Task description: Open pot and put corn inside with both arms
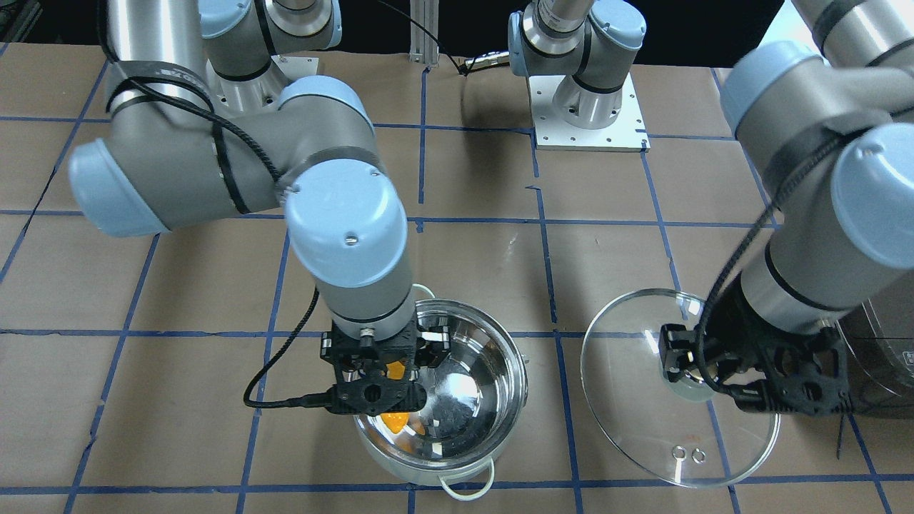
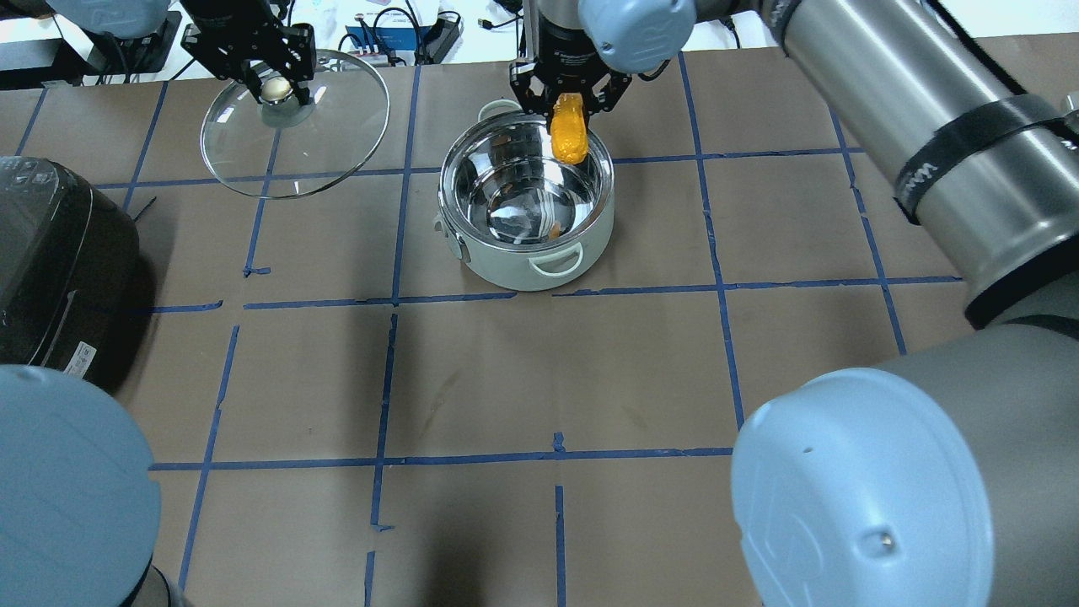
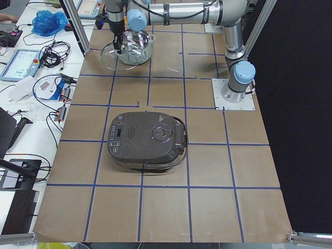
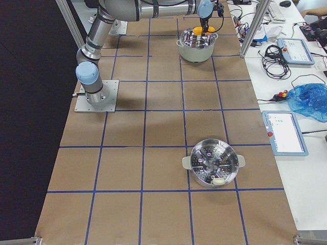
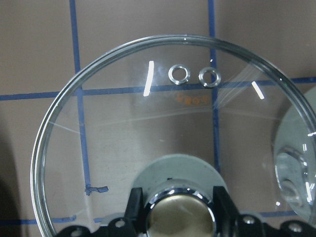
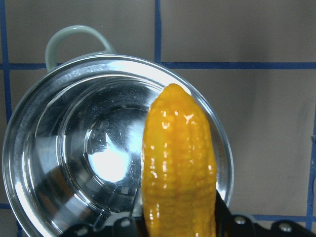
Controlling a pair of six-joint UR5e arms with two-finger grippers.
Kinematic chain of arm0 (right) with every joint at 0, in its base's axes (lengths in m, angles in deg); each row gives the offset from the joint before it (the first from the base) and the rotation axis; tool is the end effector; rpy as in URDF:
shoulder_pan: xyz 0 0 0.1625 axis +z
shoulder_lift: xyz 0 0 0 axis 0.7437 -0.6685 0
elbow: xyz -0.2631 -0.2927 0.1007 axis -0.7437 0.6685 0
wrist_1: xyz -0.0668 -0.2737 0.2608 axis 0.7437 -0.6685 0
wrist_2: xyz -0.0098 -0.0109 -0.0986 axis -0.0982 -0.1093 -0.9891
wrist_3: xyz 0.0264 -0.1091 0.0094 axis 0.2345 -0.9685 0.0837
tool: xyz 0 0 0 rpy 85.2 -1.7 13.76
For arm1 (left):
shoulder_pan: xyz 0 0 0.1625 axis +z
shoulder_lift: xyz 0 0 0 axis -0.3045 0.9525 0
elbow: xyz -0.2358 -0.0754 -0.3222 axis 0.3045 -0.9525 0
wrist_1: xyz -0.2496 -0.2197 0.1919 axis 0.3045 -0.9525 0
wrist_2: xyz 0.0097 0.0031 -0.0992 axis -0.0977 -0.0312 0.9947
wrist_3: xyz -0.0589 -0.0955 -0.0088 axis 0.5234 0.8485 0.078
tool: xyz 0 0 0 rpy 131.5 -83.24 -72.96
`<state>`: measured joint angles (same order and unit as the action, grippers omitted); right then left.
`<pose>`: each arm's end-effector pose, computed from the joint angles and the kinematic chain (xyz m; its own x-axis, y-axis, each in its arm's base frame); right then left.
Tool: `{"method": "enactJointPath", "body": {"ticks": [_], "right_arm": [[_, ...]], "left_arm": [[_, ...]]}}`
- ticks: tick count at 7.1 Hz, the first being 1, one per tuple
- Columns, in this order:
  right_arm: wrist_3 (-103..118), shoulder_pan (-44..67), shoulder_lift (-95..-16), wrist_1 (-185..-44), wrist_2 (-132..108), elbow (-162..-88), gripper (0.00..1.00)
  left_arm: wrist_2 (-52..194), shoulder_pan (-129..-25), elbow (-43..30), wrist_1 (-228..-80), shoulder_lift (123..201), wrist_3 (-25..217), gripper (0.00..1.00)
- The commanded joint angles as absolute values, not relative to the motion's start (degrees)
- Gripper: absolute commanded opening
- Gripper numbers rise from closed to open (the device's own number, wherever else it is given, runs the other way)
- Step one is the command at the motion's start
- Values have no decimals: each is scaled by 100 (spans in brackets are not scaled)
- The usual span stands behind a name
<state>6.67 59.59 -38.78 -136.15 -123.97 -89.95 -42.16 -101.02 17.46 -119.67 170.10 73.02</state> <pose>0.3432 -0.6346 0.3512 -0.9987 -0.0414 -0.0285 -0.0398 0.9977 -0.0543 -0.0527 -0.6645 0.3859 -0.9990 0.0219 -0.0382 0.0241 0.9980 -0.0577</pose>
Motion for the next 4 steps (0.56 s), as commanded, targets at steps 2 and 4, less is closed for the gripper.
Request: {"method": "enactJointPath", "body": {"ticks": [2, 4], "right_arm": [[812, 6277, -3199, -14036, -12456, -8780, 9], [847, 6331, -3004, -14028, -12447, -9024, 11]], "left_arm": [[-4204, -9841, 1543, -11658, 17901, 7177, 0], [-4134, -9841, 1559, -10827, 18410, 7248, 0]]}}
